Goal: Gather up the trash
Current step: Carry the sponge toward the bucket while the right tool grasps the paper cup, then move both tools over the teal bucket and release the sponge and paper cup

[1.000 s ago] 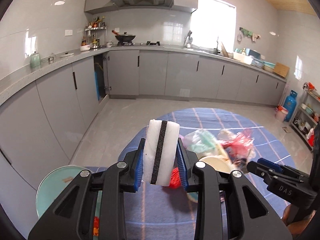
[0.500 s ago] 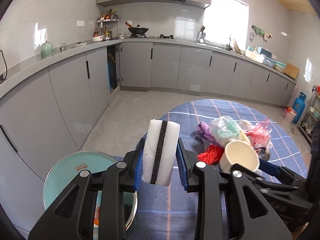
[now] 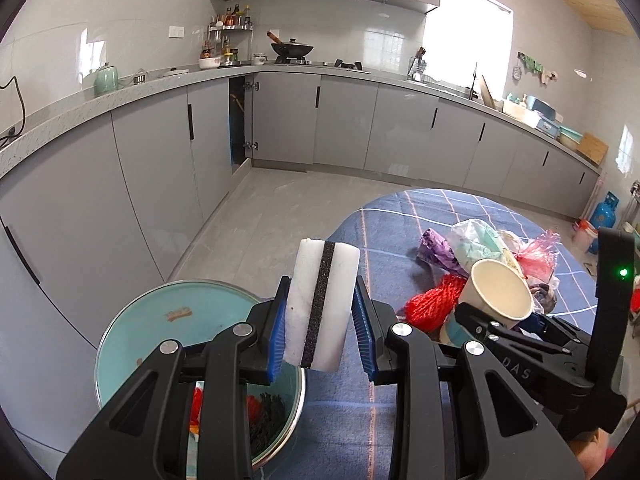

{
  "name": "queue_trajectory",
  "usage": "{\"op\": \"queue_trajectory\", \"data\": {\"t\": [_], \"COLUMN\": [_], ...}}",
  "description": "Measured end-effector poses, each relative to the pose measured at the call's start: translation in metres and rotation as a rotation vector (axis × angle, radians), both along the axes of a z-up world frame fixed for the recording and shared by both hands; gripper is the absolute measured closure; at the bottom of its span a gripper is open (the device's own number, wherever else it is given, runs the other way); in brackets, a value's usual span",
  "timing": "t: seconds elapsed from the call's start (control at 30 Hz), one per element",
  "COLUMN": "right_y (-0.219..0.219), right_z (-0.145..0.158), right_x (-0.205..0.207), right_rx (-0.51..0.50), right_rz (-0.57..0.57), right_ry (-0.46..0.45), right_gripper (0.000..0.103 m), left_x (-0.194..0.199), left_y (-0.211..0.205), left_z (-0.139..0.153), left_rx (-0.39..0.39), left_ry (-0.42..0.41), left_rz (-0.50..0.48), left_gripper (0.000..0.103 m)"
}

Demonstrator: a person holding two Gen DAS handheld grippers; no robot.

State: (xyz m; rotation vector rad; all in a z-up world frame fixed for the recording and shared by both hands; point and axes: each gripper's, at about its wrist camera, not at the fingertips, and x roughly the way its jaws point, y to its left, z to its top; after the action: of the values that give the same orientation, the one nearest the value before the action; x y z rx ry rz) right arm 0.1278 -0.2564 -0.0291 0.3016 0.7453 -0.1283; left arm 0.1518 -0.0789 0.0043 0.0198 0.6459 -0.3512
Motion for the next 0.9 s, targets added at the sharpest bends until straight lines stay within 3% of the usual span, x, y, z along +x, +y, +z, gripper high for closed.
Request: {"op": "queue_trajectory", "data": {"t": [0.47, 0.9], "right_y": [0.025, 0.095], "right_z": [0.038, 0.053], "right_x": [-0.035, -0.033], "right_rx": [0.026, 0.033], "right_rz": [0.053, 0.210], "right_ry": [-0.087, -0.094], "right_gripper": [0.040, 0.040], "left_x": [-0.013, -0.024], "left_y": [0.030, 0.089], "left_z": [0.005, -0.002], "left_rx": [0.011, 0.026], "left_ry": [-0.001, 0.016], "left_rz": [0.065, 0.185], "left_gripper": [0.073, 0.073]}}
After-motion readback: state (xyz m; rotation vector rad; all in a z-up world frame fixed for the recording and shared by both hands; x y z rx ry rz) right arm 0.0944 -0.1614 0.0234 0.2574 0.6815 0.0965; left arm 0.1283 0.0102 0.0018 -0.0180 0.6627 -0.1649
